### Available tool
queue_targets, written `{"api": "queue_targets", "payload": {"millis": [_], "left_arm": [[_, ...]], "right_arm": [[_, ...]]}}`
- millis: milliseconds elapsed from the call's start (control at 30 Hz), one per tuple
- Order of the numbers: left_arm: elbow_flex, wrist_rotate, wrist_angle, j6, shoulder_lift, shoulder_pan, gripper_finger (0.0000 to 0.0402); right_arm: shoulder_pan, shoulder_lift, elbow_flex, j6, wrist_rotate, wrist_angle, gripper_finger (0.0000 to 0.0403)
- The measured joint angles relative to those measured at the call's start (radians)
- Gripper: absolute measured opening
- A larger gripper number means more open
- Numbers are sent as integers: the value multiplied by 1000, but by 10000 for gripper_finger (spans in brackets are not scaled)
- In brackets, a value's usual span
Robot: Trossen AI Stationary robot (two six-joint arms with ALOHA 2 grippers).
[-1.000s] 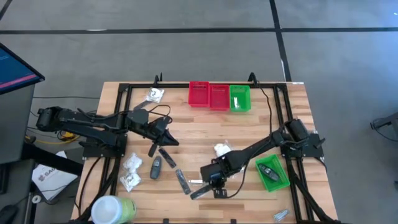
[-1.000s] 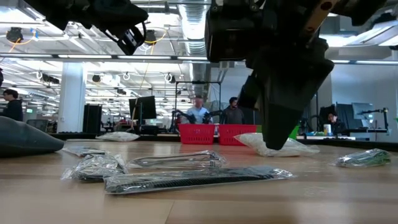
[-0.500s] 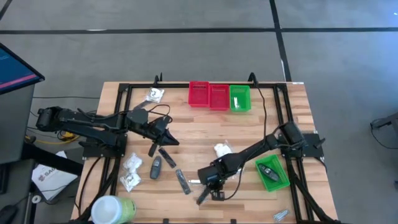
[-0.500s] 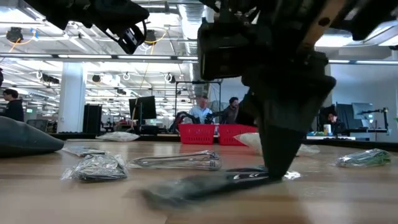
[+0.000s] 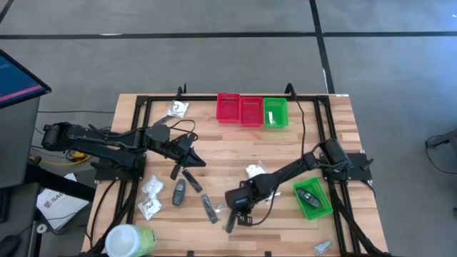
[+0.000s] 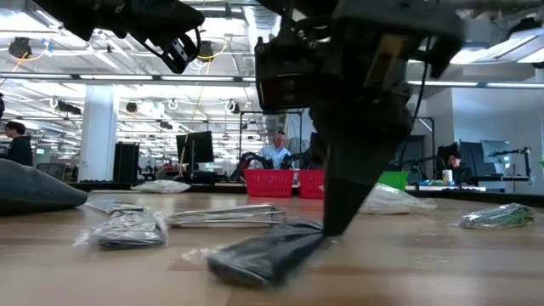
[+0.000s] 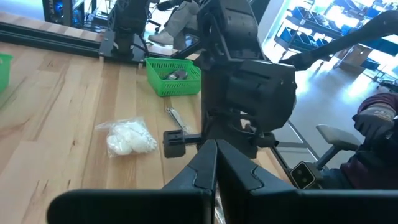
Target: Pick & Place Travel size toiletries
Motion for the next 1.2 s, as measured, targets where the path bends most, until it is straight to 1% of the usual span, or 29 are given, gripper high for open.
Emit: {"api": "queue_targets", "payload": {"millis": [300, 667, 867, 1200], "left_arm": [[0, 0, 0, 0, 0, 0, 3], [0, 1, 0, 0, 0, 0, 3], [0, 1, 0, 0, 0, 0, 3], [-1, -15, 0, 12, 0, 0, 3]], "right_arm": [[-27, 1, 0, 56, 80, -53, 0], [-68, -3, 0, 168, 135, -142, 0], [-94, -4, 0, 225, 184, -185, 0], [-153, -4, 0, 296, 278, -185, 0]]}}
